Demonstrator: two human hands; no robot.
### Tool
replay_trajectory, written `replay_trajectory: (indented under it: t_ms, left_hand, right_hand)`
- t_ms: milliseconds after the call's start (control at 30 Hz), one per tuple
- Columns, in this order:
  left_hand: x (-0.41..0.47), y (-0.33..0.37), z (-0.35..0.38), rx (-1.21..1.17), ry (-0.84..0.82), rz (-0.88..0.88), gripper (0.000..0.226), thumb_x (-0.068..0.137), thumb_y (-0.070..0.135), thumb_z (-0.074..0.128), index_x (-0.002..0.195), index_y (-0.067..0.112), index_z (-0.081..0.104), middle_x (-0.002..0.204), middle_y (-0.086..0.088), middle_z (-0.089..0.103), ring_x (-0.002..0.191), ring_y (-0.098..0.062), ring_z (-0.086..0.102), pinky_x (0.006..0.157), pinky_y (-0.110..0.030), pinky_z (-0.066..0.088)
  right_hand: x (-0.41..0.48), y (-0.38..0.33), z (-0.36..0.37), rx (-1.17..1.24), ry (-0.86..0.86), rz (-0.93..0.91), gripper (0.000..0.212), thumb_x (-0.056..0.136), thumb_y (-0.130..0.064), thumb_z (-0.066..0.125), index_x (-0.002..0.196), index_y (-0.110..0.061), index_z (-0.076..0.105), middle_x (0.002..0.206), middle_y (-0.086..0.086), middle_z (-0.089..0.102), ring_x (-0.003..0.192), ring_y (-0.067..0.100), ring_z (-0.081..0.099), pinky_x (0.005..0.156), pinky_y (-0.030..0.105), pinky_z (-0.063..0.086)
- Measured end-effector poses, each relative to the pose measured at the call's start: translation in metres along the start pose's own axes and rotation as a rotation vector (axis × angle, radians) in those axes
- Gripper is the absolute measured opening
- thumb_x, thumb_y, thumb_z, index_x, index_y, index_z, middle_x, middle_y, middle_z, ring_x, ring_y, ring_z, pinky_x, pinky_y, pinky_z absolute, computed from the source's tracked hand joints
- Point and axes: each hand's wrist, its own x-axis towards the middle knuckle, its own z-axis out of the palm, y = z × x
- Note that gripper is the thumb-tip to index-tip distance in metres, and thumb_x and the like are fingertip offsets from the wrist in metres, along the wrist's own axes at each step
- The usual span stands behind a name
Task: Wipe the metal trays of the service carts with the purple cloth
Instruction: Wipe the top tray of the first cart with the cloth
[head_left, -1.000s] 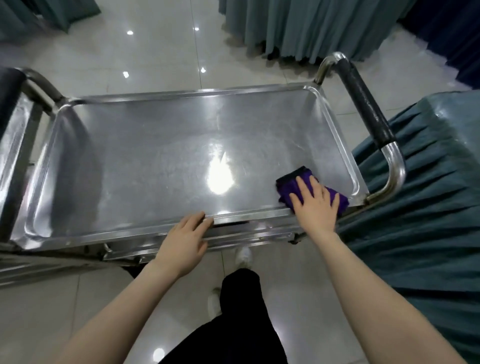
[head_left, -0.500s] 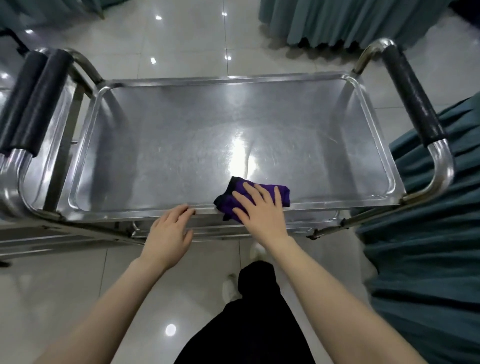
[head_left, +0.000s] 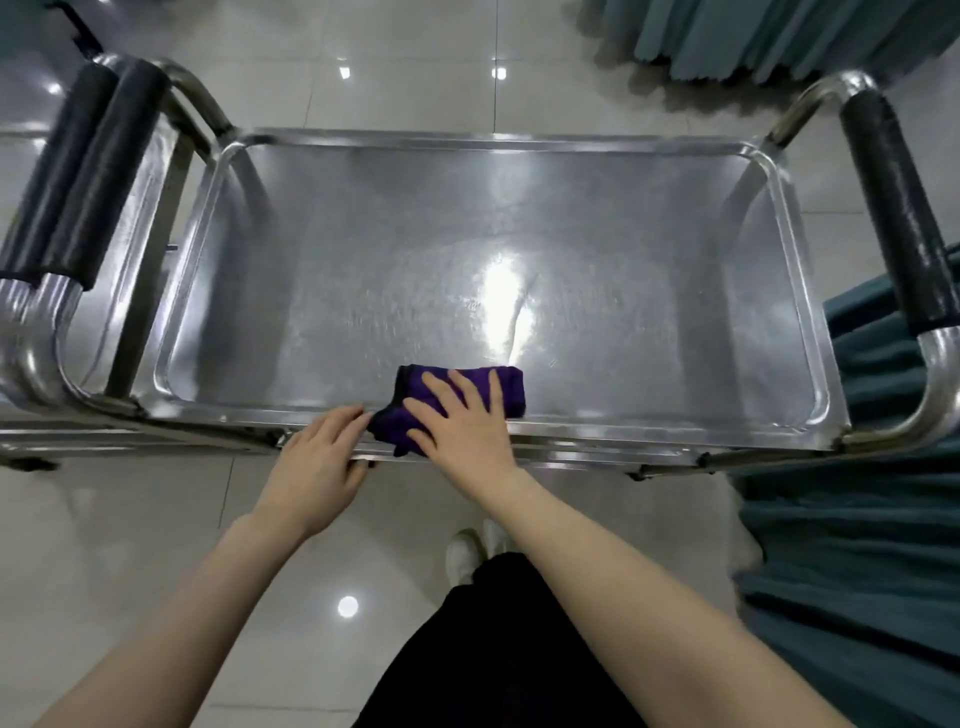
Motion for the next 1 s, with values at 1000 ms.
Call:
replay_trajectory:
  t_ms: [1000]
  left_hand:
    - [-0.021, -0.191, -0.070, -0.100, 0.188, 0.041, 0.049, 0.086, 0.006, 0.059, 0.134, 0.004, 0.051, 0.137, -0.011, 0.052, 0.124, -0.031, 0.049, 0.105, -0.043, 0.039]
  right_hand:
    - [0.021, -0.052, 0.018, -0.042, 0.074, 0.037, 0.050, 0.097, -0.057, 0.031, 0.129, -0.032, 0.060, 0.145, -0.001, 0.048, 0.133, 0.026, 0.045, 0.114, 0.055, 0.016]
